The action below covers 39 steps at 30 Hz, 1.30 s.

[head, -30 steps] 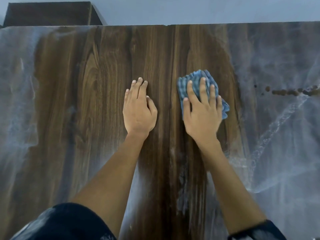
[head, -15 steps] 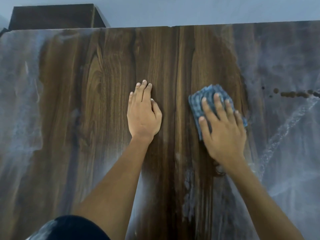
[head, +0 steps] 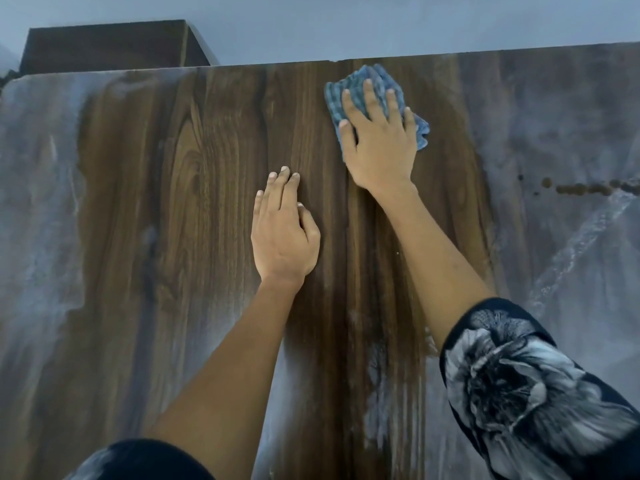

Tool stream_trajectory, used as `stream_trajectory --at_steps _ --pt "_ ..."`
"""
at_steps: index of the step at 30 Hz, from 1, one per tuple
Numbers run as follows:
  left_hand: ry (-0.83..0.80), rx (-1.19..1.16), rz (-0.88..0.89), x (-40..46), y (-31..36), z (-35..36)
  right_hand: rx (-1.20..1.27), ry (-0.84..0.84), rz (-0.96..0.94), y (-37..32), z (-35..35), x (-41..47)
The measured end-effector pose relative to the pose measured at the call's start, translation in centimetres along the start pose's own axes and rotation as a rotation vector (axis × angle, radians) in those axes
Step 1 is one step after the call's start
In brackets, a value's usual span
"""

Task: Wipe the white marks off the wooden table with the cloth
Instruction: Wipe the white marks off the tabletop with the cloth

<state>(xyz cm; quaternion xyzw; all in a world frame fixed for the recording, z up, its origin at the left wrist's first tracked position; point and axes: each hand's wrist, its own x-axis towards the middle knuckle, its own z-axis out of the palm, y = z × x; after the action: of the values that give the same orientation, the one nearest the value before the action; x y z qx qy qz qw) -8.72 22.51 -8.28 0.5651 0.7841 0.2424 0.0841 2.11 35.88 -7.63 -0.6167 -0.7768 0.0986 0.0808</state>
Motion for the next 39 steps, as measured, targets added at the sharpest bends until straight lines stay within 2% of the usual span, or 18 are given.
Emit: stream_trajectory --at_steps 5,8,11,14,18,20,23,27,32,35,39 --pt "-0.009 -0.001 0.01 0.0 -0.1 0.1 0.022 -0.052 -0.239 0.4 -0.2 -7.4" --pt "-0.015 0.006 0.016 0.0 -0.2 0.0 0.024 -0.069 -0.282 2.2 -0.8 -14.0" --pt "-0.018 0.012 0.018 0.0 -0.2 -0.1 0.005 -0.018 -0.152 5.5 -1.9 -17.7" --pt "-0.021 0.024 0.027 0.0 -0.2 0.0 -0.004 0.004 0.06 7.4 -2.9 -16.6" --pt "-0.069 0.085 0.06 -0.1 -0.3 -0.2 -0.003 0.005 0.289 5.1 -2.8 -11.9" --pt "-0.117 0.126 0.075 -0.5 -0.5 -0.5 0.011 -0.051 0.306 3.0 -2.3 -10.7" --pt "-0.201 0.183 0.1 -1.6 -0.8 -1.0 -0.02 -0.103 0.143 0.8 -1.7 -12.3" --pt "-0.323 0.292 0.206 -4.6 -1.6 -2.1 -0.025 -0.167 -0.125 -0.2 -1.7 -19.2" --pt "-0.338 0.315 0.309 -11.4 -2.6 -4.0 -0.074 -0.188 -0.217 2.7 -2.7 -27.2" --pt "-0.329 0.286 0.264 -14.4 -2.6 -4.4 -0.081 -0.184 -0.122 5.3 -3.8 -27.4" --pt "-0.349 0.301 0.239 -16.4 -2.2 -5.1 -0.049 -0.176 0.183 5.6 -3.6 -23.2"
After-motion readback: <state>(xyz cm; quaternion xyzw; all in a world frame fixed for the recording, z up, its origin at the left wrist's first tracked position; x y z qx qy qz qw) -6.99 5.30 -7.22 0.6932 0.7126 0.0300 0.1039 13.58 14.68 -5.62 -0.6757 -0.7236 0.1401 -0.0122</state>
